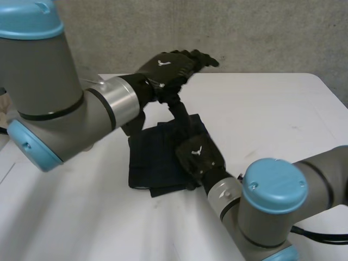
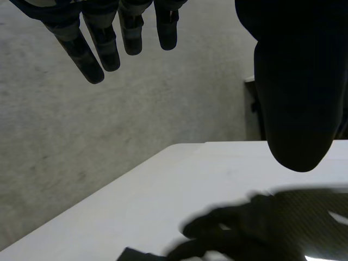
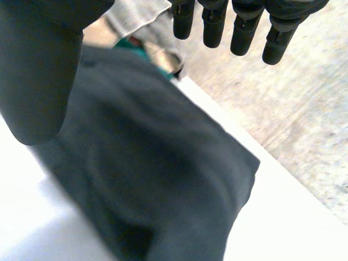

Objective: Fold the laundry.

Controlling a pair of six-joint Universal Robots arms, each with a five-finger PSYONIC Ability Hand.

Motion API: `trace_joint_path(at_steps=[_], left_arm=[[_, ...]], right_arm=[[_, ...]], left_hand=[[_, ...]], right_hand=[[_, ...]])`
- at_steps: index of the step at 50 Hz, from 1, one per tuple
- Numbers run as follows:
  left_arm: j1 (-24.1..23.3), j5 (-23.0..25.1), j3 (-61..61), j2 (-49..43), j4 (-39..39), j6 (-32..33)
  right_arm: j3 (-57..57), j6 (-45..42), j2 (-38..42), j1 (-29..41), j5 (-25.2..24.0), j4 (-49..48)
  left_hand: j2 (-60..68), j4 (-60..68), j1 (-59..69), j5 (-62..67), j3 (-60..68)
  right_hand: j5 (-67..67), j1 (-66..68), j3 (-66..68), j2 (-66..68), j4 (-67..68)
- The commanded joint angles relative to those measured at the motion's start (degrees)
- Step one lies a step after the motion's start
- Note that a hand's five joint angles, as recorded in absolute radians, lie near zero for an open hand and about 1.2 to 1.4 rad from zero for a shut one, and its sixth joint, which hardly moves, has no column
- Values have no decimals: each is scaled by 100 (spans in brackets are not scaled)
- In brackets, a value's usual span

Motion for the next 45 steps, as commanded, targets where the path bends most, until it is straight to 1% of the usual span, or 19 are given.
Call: trace_joint_path(at_steps=[1,4,5,7,8,12,14,18,28,29,30,32,33,35,36,45], left_arm=[[-277,-42,-125,67,31,285],[-304,-69,-134,102,31,294],[-304,-86,-134,120,31,294],[-304,-104,-142,137,31,294],[-295,-104,-142,146,31,285],[-278,-130,-186,181,31,276],[-260,-122,-195,190,48,276],[-251,-122,-195,190,57,276],[-199,-122,-292,234,57,267],[-190,-122,-318,243,57,267],[-172,-122,-353,260,57,267],[-146,-104,-397,287,57,267],[-128,-95,-415,313,57,267],[-84,-86,-476,340,66,267],[-75,-86,-503,357,75,267],[56,-16,-538,384,215,258]], right_arm=[[-42,1102,-428,-371,124,106],[-121,1743,-463,-608,273,378],[-165,2162,-445,-748,352,588],[-218,2604,-410,-890,388,826],[-270,3006,-340,-1030,388,1097],[-438,3730,11,-1189,265,1618],[-517,3871,195,-1189,178,1793],[-657,3810,477,-1180,-16,1742],[-1211,3626,969,-1137,-51,1601],[-1264,3626,1005,-1128,-60,1601],[-1316,3626,1083,-1119,-69,1610],[-1387,3626,1163,-1093,-78,1619],[-1483,3617,1241,-1084,-87,1619],[-1571,3590,1312,-1093,-95,1653],[-1615,3573,1347,-1101,-104,1671],[-2327,3353,1550,-1426,-245,2093]], left_hand=[[-40,-151,-21,-287,-210],[-40,-151,-21,-287,-210],[-40,-151,-21,-287,-210],[-40,-151,-21,-287,-210],[-40,-151,-21,-287,-210],[-40,-151,-21,-287,-210],[-40,-151,-21,-287,-210],[-40,-151,-21,-287,-210],[-40,-151,-21,-287,-210],[-40,-151,-21,-287,-210],[-40,-151,-21,-287,-210],[-40,-151,-21,-287,-210],[-40,-151,-21,-287,-210],[-40,-151,-21,-287,-210],[-40,-151,-21,-287,-210],[-40,-151,-21,-287,-210]], right_hand=[[-205,-77,-170,58,-191],[-205,-77,-170,58,-191],[-205,-77,-170,58,-191],[-205,-77,-170,58,-191],[-205,-77,-170,58,-191],[-205,-77,-170,58,-191],[-205,-77,-170,58,-191],[-205,-77,-170,58,-191],[-90,38,-55,173,-76],[313,440,348,575,327],[1549,1677,1584,1812,1563],[2985,3112,3020,3247,2999],[4224,4351,4259,4486,4238],[6093,6220,6128,6355,6107],[6788,6916,6823,7051,6802],[6795,6923,6830,7058,6809]])
